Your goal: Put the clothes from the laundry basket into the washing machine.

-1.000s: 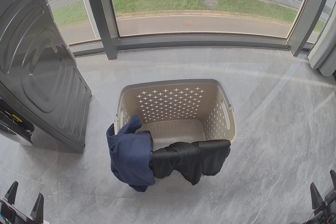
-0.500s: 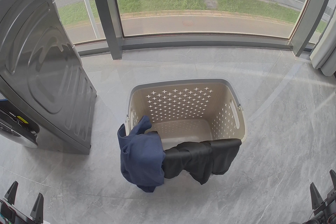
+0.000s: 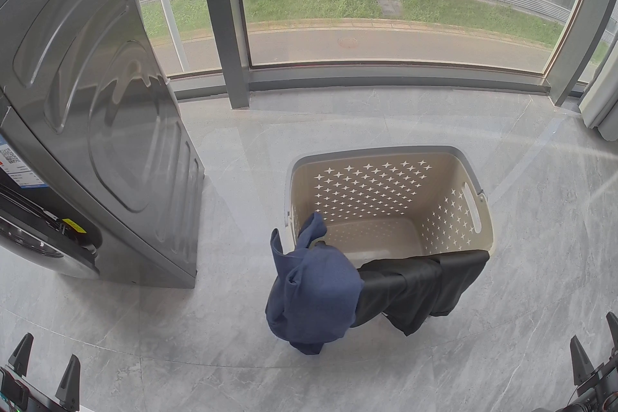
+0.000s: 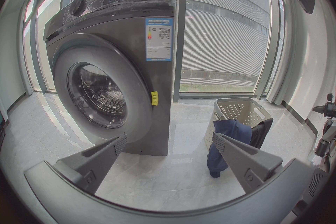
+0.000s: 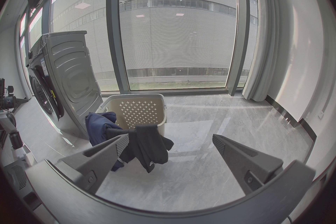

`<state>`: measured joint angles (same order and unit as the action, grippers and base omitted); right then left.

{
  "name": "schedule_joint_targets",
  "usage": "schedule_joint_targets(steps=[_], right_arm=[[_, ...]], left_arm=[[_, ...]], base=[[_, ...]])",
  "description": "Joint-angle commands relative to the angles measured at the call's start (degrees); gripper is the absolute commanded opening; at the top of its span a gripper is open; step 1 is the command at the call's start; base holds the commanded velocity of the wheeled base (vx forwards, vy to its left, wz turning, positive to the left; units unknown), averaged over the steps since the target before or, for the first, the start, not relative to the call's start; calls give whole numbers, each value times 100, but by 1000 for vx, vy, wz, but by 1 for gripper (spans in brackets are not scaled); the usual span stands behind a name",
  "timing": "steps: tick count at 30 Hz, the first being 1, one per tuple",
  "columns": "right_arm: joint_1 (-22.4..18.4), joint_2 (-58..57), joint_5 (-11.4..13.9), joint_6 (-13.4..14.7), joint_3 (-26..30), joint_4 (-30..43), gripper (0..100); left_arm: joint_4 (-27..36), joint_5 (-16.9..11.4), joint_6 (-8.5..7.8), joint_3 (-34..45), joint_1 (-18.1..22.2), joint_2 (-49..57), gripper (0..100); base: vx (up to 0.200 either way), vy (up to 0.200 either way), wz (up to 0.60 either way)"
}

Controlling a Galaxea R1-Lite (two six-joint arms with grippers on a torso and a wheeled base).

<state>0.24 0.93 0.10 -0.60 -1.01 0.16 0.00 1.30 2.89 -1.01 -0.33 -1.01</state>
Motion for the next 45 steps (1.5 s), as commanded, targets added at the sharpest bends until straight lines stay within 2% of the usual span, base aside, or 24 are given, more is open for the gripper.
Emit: schedule_joint_targets(steps=[1, 14, 20, 35, 41, 45], right_arm=[[2, -93, -1, -2, 92, 2, 100], [2, -93, 8, -2, 92, 2, 100], [2, -93, -1, -2, 92, 2, 100], [2, -93, -1, -2, 92, 2, 100], [2, -93, -1, -2, 92, 2, 100], [2, -93, -1, -11, 92, 2, 100]], left_arm=[[0, 1, 1, 92, -2, 66, 100], [0, 1, 1, 92, -2, 66, 100], [0, 1, 1, 92, -2, 66, 100], [0, 1, 1, 92, -2, 66, 100], [0, 1, 1, 92, -2, 66, 100], [0, -7, 1, 92, -2, 66, 100]], base=[[0, 200, 0], [0, 200, 0], [0, 0, 0], [-200, 0, 0], [0, 0, 0], [0, 200, 0]])
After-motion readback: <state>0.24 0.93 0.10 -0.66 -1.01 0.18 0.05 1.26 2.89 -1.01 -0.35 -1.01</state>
